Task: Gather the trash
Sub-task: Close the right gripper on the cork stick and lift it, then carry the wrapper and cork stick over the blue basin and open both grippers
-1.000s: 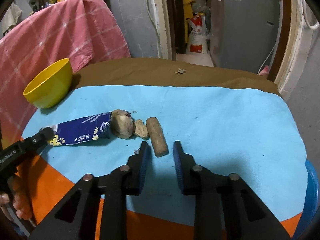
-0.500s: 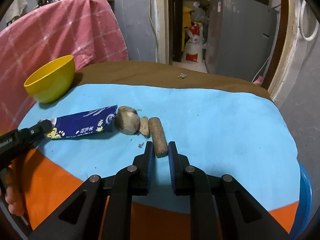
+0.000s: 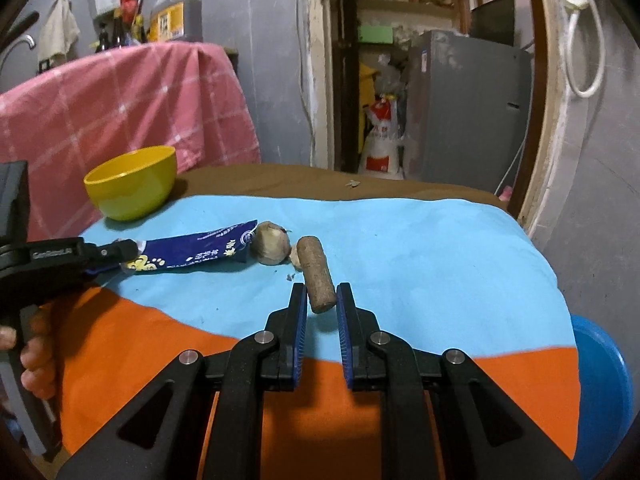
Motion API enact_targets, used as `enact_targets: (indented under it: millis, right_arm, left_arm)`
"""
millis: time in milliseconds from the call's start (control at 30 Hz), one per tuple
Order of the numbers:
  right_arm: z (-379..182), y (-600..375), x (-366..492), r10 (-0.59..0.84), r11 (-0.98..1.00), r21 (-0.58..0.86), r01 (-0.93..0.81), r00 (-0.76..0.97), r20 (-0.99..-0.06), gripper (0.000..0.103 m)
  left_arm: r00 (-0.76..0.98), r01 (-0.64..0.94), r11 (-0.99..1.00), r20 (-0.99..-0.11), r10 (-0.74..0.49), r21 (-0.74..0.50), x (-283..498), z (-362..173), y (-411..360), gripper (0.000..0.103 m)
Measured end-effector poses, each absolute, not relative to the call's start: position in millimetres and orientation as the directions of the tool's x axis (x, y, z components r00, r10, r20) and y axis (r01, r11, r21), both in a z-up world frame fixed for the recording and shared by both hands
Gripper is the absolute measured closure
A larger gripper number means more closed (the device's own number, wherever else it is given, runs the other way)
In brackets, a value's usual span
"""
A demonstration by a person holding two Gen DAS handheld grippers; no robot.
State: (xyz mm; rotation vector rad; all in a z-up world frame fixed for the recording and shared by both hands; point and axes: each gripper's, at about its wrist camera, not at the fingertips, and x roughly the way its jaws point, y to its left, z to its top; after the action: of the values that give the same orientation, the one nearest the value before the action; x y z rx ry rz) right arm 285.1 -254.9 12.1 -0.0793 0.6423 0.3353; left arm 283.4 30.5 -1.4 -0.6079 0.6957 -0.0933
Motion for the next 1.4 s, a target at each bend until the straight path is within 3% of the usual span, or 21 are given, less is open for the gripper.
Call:
enact_targets:
  millis: [233,433,667,1067,1400]
  right_arm:
    - [23,-276,263,0.301,0.952,0.099,-0.289,0.834,-0.463,0.090]
    - [27,-287,257,0.329,0.944,0.120,-0.308,0.840,-0.432,0.090]
    - [48,-307,237,0.309,0.951,0.113,-0.288,0.892,-0.329,0.090]
    - [79,-367,199,0.163,0.984,0.098,-0.148,0.973,-0.162,0.090]
    - [84,-427,176,-0.016,0.992,0.123,0.031,0.993,-0.116,0.090]
  left_arm:
    - [0.768,-0.066,0.826,-0.557,-0.316,-0.560,278,5,29,0.094]
    - [0.833,-0.025,0.843,-0.477,-0.280,-0.538,252,31,21,0.094]
    - [0.890,0.038,0.841,-0.364,-0.273,-0.539,230,66,-12,0.094]
    - [0.918,0.216,0.907,-0.242,-0.315,-0.361,222,101,-126,0.094]
    - [0.877,0.352,0.901,-0.247,-0.412,-0.253,234,92,-212,0.094]
